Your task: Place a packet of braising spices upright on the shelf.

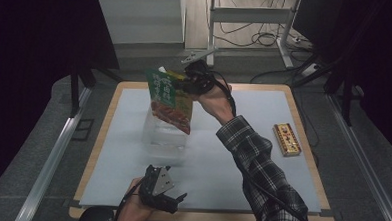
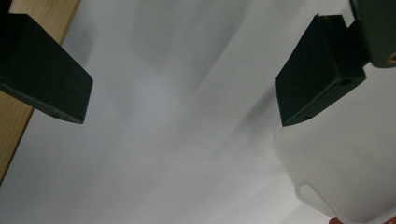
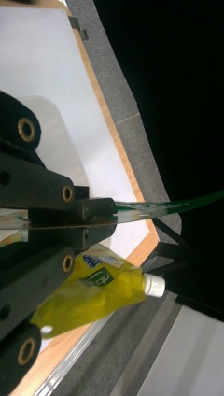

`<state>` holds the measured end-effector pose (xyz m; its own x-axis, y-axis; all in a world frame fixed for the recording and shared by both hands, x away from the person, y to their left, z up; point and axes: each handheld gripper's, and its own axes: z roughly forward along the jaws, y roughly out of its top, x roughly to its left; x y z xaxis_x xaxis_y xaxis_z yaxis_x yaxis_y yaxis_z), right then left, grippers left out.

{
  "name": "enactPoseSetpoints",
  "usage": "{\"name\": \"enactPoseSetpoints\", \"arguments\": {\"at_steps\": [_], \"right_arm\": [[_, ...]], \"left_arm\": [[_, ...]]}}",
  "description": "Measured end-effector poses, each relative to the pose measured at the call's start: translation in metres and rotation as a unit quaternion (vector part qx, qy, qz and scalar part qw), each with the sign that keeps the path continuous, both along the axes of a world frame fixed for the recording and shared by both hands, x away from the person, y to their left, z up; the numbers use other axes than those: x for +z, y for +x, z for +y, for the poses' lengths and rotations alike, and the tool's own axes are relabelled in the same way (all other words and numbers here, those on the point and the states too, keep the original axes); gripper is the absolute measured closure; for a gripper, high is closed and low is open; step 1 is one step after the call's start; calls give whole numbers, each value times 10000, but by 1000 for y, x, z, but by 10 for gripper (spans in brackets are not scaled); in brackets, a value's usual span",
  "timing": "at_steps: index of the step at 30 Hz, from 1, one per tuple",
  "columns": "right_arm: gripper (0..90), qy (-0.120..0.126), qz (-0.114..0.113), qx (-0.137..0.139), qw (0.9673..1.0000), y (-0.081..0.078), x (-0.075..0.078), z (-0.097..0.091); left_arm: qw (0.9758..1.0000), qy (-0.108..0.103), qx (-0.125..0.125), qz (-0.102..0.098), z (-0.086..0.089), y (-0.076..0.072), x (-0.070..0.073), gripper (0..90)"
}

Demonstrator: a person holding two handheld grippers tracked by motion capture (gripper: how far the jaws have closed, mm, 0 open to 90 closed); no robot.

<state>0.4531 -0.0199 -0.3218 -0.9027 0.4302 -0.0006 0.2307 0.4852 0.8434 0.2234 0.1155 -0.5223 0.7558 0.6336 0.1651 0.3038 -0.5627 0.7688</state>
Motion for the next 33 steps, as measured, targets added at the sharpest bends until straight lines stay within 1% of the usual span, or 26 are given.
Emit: {"name": "enactPoseSetpoints", "arguments": {"at_steps": [4,7,10,12,13,16,18,19,22,24,25,26,28,29,33], "right_arm": [[892,-28,-33,32,10000,0,-1,7],[892,36,85,52,9999,1,-1,11],[892,-38,14,71,10000,0,-2,16],[892,-42,19,64,10000,0,-4,17],[892,-49,29,50,10000,1,-6,17],[892,-33,96,45,9999,2,-11,17],[892,-65,80,26,9999,3,-14,17],[892,-53,86,48,9999,4,-16,16],[892,-33,153,24,9999,6,-22,16],[891,-75,182,26,9998,8,-27,15],[891,-129,223,-14,9997,8,-31,15],[891,-123,219,-28,9997,9,-35,15],[891,63,269,-57,9996,11,-40,13],[890,83,271,-69,9996,12,-41,13],[881,23,202,-98,9997,13,-43,12]], "left_arm": [[10000,-15,3,6,0,0,0,41],[10000,-19,1,5,0,0,0,42],[10000,-9,2,3,0,0,0,42],[10000,0,-6,1,-1,0,0,42],[10000,32,-18,0,0,0,0,42],[10000,35,-19,0,-1,0,0,42],[10000,30,-13,5,0,0,0,43],[10000,82,-30,8,0,0,0,43],[10000,87,-33,14,0,0,0,44],[10000,57,-16,16,-1,0,-1,45],[10000,76,-20,9,-1,0,-1,45],[10000,78,-13,12,-1,0,-1,45],[9999,101,-18,9,-1,0,-1,45],[9999,101,-19,14,-1,0,-1,46],[9999,142,-38,29,-1,0,-1,47]]}}
